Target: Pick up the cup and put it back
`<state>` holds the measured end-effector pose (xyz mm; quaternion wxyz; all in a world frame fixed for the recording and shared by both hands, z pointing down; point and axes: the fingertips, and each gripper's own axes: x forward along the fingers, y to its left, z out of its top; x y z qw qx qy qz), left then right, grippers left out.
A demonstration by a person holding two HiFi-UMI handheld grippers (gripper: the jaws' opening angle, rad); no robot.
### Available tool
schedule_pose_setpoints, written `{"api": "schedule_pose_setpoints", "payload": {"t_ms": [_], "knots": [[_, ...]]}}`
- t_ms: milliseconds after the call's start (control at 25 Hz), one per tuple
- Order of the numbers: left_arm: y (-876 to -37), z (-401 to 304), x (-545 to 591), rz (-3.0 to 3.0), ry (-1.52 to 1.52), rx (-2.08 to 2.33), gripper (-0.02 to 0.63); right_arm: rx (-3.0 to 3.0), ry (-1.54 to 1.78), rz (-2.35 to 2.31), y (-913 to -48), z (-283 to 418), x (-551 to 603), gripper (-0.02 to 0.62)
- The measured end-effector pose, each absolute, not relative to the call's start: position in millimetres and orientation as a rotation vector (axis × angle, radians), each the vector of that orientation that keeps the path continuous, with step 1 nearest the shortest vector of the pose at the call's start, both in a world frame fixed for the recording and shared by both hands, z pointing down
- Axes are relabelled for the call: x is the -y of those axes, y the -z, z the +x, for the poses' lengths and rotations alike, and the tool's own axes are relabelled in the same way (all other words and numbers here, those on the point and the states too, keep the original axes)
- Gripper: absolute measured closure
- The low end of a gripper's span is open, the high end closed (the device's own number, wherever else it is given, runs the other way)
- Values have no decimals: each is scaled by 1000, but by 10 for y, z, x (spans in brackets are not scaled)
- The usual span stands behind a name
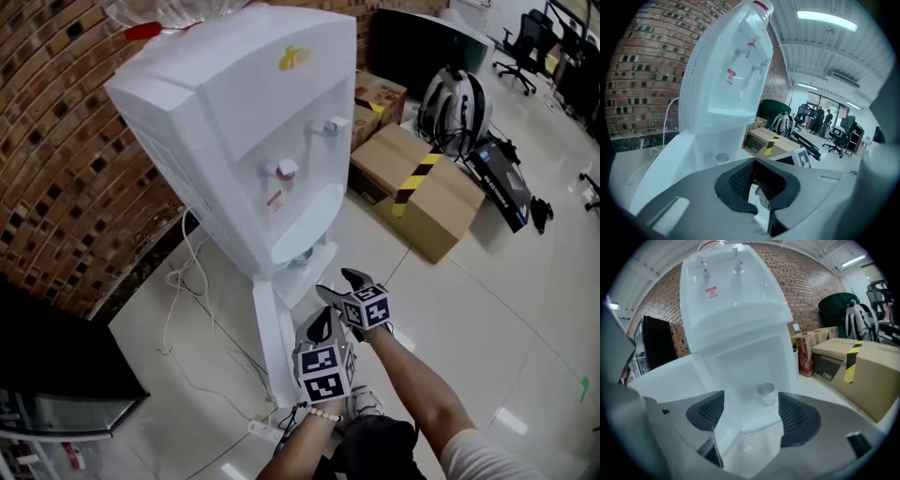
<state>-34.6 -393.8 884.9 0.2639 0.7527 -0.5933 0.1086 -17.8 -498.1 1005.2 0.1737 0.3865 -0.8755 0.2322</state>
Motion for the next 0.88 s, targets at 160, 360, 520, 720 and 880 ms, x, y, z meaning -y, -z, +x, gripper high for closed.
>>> {"api": "schedule_pose_setpoints", "payload": {"t_ms": [160, 360, 520, 720, 880], "knots": [[-9046, -398, 4160, 2014, -294, 1591, 600, 2515, -686, 1099, -10458, -382, 5328, 175], [-9042, -371, 4229, 2009, -195, 1542, 600, 2477, -612, 1163, -10790, -568, 5778, 176], [-9043, -340, 4210, 2000, -141, 1519, 600, 2452, -547, 1108, -11077, -767, 5993, 176], [-9024, -366, 4217, 2016, -124, 1517, 600, 2399, -524, 1093, -11360, -886, 6145, 172], [-9008, -412, 4209, 2024, -112, 1518, 600, 2400, -514, 1092, -11455, -977, 6248, 167]]}}
